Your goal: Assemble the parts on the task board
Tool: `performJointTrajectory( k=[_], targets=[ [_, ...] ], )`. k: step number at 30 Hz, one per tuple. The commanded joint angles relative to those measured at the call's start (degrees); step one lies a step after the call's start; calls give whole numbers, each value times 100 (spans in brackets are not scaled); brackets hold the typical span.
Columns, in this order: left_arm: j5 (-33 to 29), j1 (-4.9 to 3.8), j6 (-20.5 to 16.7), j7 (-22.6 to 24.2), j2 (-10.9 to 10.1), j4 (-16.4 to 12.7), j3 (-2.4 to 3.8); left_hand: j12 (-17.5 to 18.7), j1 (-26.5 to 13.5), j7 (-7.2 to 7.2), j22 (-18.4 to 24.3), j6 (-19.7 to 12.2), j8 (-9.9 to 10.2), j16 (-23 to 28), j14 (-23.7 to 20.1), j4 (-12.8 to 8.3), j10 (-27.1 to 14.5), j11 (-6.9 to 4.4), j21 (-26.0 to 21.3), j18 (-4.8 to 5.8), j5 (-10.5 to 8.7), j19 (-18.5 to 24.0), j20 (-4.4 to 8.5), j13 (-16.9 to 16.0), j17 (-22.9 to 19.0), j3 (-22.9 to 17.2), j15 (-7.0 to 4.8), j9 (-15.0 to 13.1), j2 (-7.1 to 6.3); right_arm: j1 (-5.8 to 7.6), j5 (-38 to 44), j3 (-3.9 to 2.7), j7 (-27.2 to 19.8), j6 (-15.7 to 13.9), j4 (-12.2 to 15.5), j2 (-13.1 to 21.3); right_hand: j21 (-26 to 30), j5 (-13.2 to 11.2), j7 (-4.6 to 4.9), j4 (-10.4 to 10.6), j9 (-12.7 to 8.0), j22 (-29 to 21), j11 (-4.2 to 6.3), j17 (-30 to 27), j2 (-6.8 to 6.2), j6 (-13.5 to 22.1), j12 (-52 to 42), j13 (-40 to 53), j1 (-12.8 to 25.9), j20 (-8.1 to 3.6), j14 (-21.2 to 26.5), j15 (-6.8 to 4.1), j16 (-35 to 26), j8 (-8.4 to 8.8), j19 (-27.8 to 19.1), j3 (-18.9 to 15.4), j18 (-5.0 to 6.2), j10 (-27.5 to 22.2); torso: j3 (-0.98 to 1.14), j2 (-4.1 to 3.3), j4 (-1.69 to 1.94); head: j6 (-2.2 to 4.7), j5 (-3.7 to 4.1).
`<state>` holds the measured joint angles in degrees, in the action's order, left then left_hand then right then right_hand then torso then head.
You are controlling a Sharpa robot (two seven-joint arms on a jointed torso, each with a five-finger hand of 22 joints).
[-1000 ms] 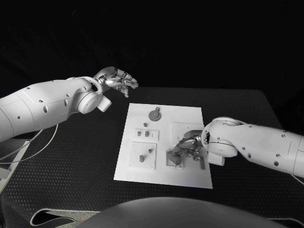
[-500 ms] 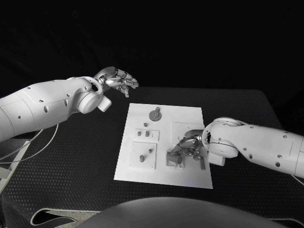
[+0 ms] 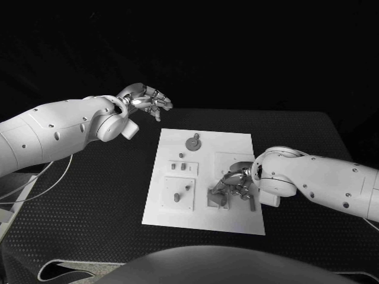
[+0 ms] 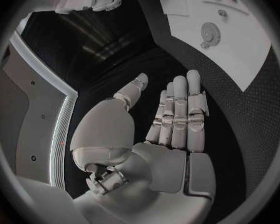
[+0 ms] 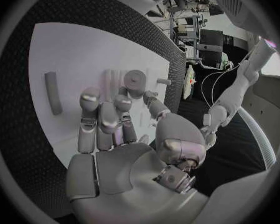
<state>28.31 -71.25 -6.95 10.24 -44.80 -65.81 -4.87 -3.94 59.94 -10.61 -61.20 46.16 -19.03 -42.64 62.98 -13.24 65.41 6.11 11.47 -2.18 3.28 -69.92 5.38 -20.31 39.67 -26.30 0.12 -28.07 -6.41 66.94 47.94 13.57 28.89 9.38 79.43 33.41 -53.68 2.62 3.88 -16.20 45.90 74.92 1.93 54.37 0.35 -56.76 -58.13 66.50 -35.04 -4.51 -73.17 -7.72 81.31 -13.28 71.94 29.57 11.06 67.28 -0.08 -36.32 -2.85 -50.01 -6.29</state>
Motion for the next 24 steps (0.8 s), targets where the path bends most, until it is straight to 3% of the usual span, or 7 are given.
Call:
performJointTrajectory(
  k=[1, 4, 9, 24],
  targets=[
    [-28, -2, 78, 42, 6, -7, 2, -5, -45, -33, -9, -1, -27, 30, 24, 42, -18, 37, -26, -278, -4, -47, 1, -6, 8, -4, 13, 8, -12, -4, 147, 0, -26, 140, 30, 6, 42, 14, 85, 41, -4, 68, -21, -19, -105, -47, 26, -9, 49, -17, 4, -20, -31, 36, -19, -18, 394, -43, 3, -1, 2, 1, -3],
    [-28, -2, 73, 42, 3, -3, 2, -5, -45, -33, -9, -1, -28, 30, 24, 43, -18, 37, -26, -277, -4, -47, 1, -6, 9, -4, 13, 9, -12, -5, 195, 0, -35, 208, 47, 8, 63, 12, 93, 104, -12, 58, -30, -70, -314, -16, 33, -17, 118, -29, 33, -13, -67, 72, -22, 23, 394, -59, 4, -3, 1, 1, -5],
    [-28, -2, 81, 42, 8, -6, 2, -4, -45, -33, -10, -2, -28, 31, 24, 45, -19, 37, -27, -278, -4, -47, 0, -6, 10, -4, 13, 10, -12, -6, 343, 0, -60, 292, 80, 11, 89, 16, 105, 216, -13, 49, -36, -88, -554, -6, 34, -24, 170, -42, 48, -3, -99, 103, -23, 130, 394, -79, 2, -2, 0, 1, -5],
    [-29, -2, 84, 40, 14, 1, 2, -4, -45, -33, -11, -4, -31, 34, 25, 48, -21, 38, -28, -278, -4, -47, 0, -6, 13, -5, 13, 13, -11, -15, 1068, -1, -112, 443, 187, 26, 99, 15, 107, 301, 3, 53, -42, -74, -759, -16, 23, -31, 138, -47, 43, 0, -118, 125, -9, 270, 394, -89, 5, -2, 0, 1, -4]
  ],
)
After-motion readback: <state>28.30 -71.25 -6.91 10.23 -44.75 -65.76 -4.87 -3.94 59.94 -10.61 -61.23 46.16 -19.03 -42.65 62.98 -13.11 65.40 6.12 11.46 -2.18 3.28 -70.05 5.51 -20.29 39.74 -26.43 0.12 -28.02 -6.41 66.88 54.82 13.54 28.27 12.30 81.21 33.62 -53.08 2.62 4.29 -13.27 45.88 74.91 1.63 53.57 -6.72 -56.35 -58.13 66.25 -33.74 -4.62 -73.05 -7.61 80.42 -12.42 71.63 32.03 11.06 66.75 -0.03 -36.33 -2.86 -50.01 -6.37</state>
